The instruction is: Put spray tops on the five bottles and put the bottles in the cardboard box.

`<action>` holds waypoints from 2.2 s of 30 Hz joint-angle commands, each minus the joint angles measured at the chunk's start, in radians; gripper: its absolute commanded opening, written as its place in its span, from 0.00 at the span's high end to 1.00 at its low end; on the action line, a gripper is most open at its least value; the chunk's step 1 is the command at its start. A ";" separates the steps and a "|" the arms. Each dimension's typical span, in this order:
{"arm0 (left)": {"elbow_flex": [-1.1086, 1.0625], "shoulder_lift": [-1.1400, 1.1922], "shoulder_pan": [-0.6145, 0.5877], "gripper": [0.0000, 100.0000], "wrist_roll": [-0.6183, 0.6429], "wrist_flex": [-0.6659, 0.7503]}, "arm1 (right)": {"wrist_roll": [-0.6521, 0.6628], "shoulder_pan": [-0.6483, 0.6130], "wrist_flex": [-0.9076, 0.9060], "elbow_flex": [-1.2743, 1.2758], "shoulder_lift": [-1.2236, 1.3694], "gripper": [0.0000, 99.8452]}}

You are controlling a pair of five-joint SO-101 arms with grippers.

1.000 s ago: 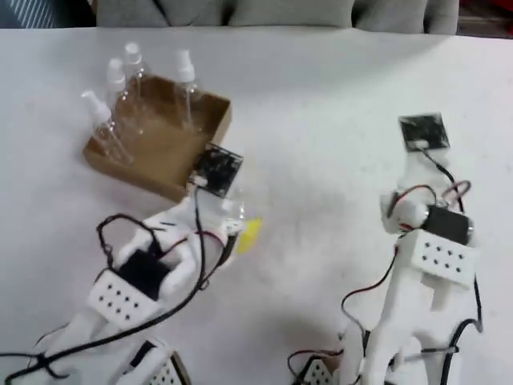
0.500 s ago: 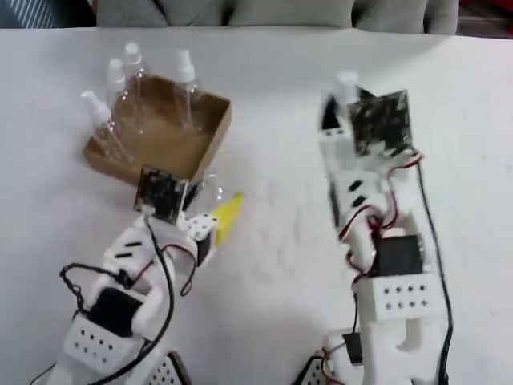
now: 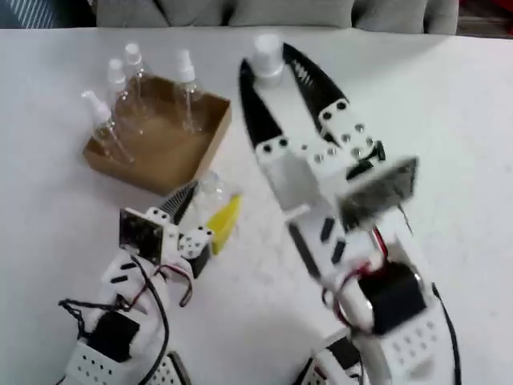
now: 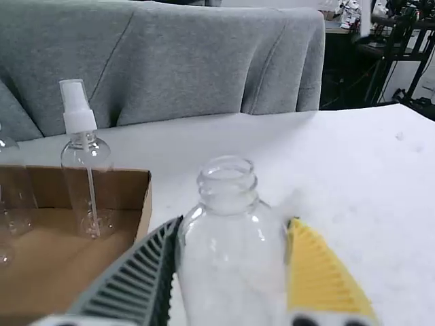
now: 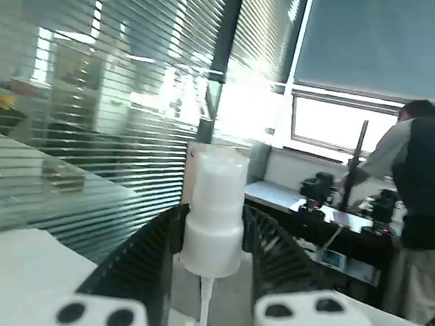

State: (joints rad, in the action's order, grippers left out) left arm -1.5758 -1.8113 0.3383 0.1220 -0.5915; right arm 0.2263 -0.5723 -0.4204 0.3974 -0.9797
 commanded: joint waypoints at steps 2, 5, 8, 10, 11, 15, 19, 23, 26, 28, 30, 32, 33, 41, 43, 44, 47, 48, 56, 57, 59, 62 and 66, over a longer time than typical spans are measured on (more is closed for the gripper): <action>0.005 -0.016 0.022 0.98 -0.025 0.031 | -0.115 -0.079 -0.154 -0.181 0.004 0.98; -0.009 -0.016 0.022 0.98 -0.114 0.032 | -0.167 -0.088 -0.162 -0.190 0.004 0.98; -0.009 -0.016 0.022 0.98 -0.138 0.032 | -0.195 -0.097 -0.162 -0.187 0.007 0.98; -0.009 -0.016 0.022 0.98 -0.140 0.034 | -0.216 -0.116 -0.157 -0.167 0.007 0.98; -0.009 -0.016 0.022 0.98 -0.140 0.034 | -0.215 -0.122 -0.140 -0.150 0.005 0.98; -0.014 -0.016 0.022 0.98 -0.140 0.044 | -0.215 -0.116 -0.025 -0.049 0.005 0.98; -0.014 -0.016 0.022 0.98 -0.140 0.052 | -0.216 -0.104 0.061 0.052 0.002 0.98; -0.015 -0.016 0.022 0.98 -0.140 0.052 | -0.219 -0.097 0.108 0.127 0.002 0.98; -0.025 -0.016 0.022 0.98 -0.141 0.055 | -0.219 -0.097 0.153 0.180 -0.004 0.98; -0.031 -0.016 0.022 0.98 -0.144 0.057 | -0.219 -0.097 0.173 0.201 -0.004 0.98; -0.034 -0.016 0.022 0.98 -0.144 0.066 | -0.221 -0.097 0.173 0.218 -0.004 0.98; -0.035 -0.016 0.022 0.98 -0.144 0.083 | -0.221 -0.097 0.173 0.235 -0.004 0.98; -0.035 -0.016 0.021 0.98 -0.144 0.086 | -0.221 -0.097 0.176 0.242 -0.004 0.98; -0.035 -0.016 0.021 0.98 -0.144 0.083 | -0.222 -0.099 0.262 0.331 -0.005 0.98; -0.035 -0.016 0.021 0.98 -0.144 0.083 | -0.222 -0.099 0.272 0.358 -0.005 0.98; -0.035 -0.016 0.021 0.98 -0.144 0.083 | -0.222 -0.099 0.275 0.368 -0.005 0.98; -0.035 -0.016 0.021 0.98 -0.144 0.083 | -0.222 -0.105 0.263 0.402 -0.013 0.98; -0.035 -0.016 0.019 0.98 -0.144 0.083 | -0.222 -0.107 0.259 0.423 -0.024 0.98; -0.037 -0.016 0.019 0.98 -0.144 0.083 | -0.221 -0.171 0.050 0.508 -0.120 0.88; -0.037 -0.016 0.019 0.98 -0.144 0.083 | -0.221 -0.171 0.024 0.506 -0.127 0.83; -0.037 -0.016 0.019 0.98 -0.144 0.083 | -0.221 -0.171 -0.010 0.503 -0.136 0.77; -0.037 -0.016 0.018 0.98 -0.144 0.083 | -0.221 -0.171 -0.027 0.500 -0.170 0.78; -0.037 -0.016 0.018 0.98 -0.144 0.083 | -0.216 -0.168 -0.048 0.482 -0.225 0.79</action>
State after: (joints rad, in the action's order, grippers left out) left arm -1.6187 -1.8128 0.3506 -0.0130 -0.5409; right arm 0.0130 -0.7350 -0.4434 0.9175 -1.1638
